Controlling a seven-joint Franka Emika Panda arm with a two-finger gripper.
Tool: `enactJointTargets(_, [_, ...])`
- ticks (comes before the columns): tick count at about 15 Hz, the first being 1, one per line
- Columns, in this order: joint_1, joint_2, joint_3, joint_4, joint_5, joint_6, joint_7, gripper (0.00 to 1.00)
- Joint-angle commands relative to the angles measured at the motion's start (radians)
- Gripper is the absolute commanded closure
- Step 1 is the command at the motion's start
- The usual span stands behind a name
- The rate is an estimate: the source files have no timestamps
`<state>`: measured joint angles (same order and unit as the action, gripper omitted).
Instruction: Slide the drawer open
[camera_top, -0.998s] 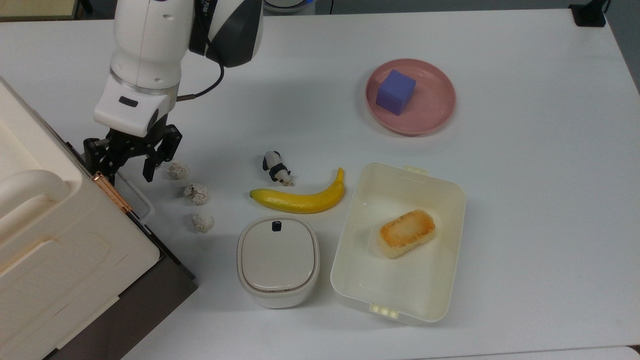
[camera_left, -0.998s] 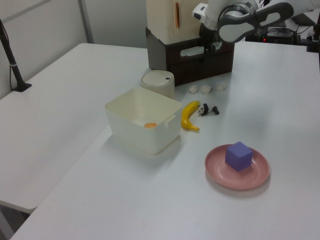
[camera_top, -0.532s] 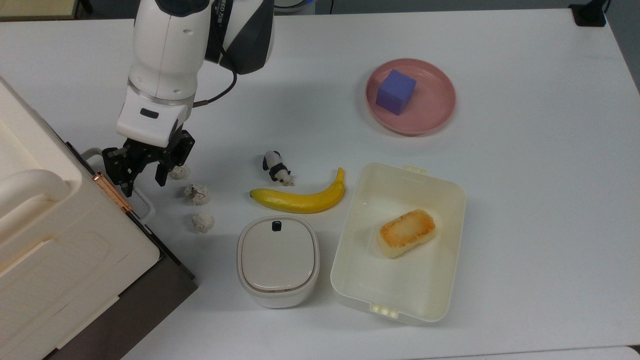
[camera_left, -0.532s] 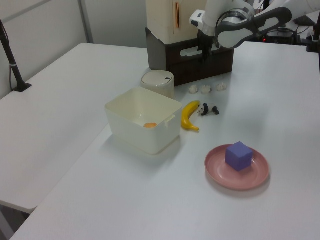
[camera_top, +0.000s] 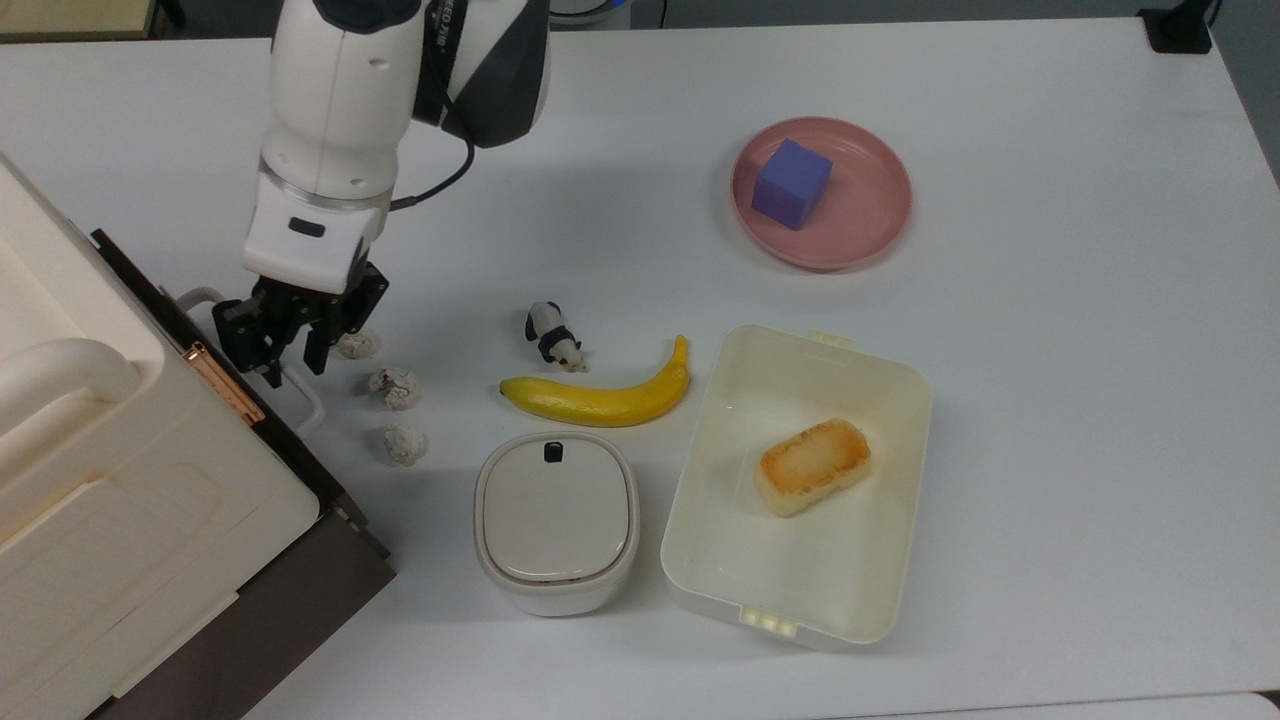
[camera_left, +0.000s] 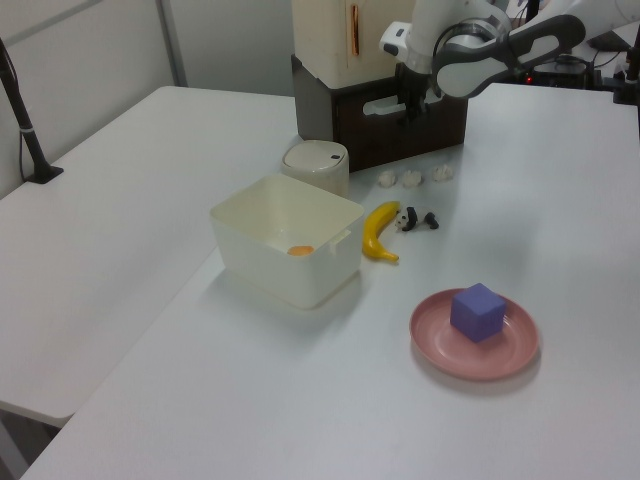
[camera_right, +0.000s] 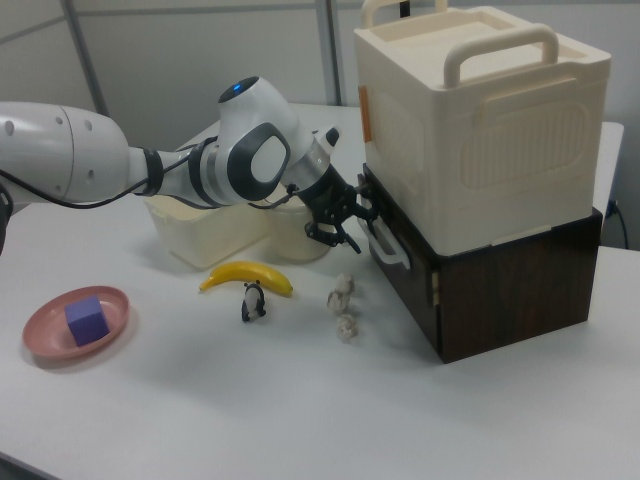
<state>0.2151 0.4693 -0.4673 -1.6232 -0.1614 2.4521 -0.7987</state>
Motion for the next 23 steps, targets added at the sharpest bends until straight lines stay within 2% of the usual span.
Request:
enactJointTargets(1, [0.053, -0.099, -0.011, -0.110, -0.004, -0.047, -0.007, 0.61])
enactJointTargets(7, [0.116, -0.184, -0.011, -0.147, -0.003, -0.186, -0.011, 0.61])
enactJointTargets(15, [0.161, -0.274, -0.007, -0.162, 0.006, -0.332, -0.002, 0.60])
enactJointTargets(17, [0.168, -0.302, 0.001, -0.152, 0.025, -0.398, 0.027, 0.50])
enactJointTargets(18, [0.167, -0.316, 0.004, -0.147, 0.060, -0.428, 0.070, 0.42])
enactJointTargets(19, [0.168, -0.327, 0.012, -0.136, 0.103, -0.456, 0.150, 0.32])
enactJointTargets(20, [0.167, -0.336, 0.021, -0.126, 0.121, -0.490, 0.253, 0.30])
enactJointTargets(21, [0.167, -0.339, 0.035, -0.106, 0.131, -0.513, 0.359, 0.21])
enactJointTargets(22, [0.161, -0.340, 0.053, -0.096, 0.134, -0.539, 0.463, 0.07])
enactJointTargets(23, [0.153, -0.350, 0.076, -0.095, 0.134, -0.567, 0.545, 0.00])
